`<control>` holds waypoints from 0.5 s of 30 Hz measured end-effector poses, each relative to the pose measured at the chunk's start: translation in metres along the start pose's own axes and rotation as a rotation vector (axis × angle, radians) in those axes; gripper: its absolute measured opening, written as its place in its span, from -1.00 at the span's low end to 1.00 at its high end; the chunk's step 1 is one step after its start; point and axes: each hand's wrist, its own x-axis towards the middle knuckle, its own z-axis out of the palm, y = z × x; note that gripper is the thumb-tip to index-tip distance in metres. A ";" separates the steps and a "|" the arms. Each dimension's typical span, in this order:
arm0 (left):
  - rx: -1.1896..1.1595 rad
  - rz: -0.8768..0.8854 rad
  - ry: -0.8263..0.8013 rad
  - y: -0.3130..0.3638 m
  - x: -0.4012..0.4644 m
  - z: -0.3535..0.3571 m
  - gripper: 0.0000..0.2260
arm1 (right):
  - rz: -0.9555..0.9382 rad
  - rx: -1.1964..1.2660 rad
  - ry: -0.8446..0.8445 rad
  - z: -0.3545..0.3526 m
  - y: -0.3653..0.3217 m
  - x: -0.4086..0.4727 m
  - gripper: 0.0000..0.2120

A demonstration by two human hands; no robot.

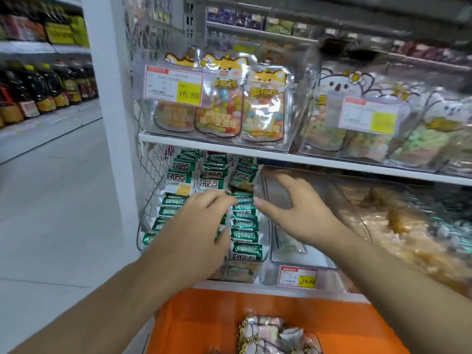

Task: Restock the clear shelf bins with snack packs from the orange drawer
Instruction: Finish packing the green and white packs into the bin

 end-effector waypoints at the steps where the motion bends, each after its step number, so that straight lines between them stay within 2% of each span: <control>1: -0.024 0.015 -0.029 0.007 -0.011 -0.001 -0.54 | -0.031 0.001 0.013 -0.004 -0.003 -0.015 -0.36; 5: -0.142 -0.049 -0.187 0.026 -0.062 0.002 -0.60 | -0.111 0.096 0.010 -0.012 -0.012 -0.085 -0.53; 9: -0.080 -0.088 -0.384 0.030 -0.117 0.027 -0.56 | -0.044 0.209 -0.066 0.013 -0.006 -0.158 -0.64; 15: -0.058 -0.212 -0.644 0.019 -0.190 0.081 -0.57 | 0.070 0.184 -0.394 0.093 0.038 -0.247 -0.70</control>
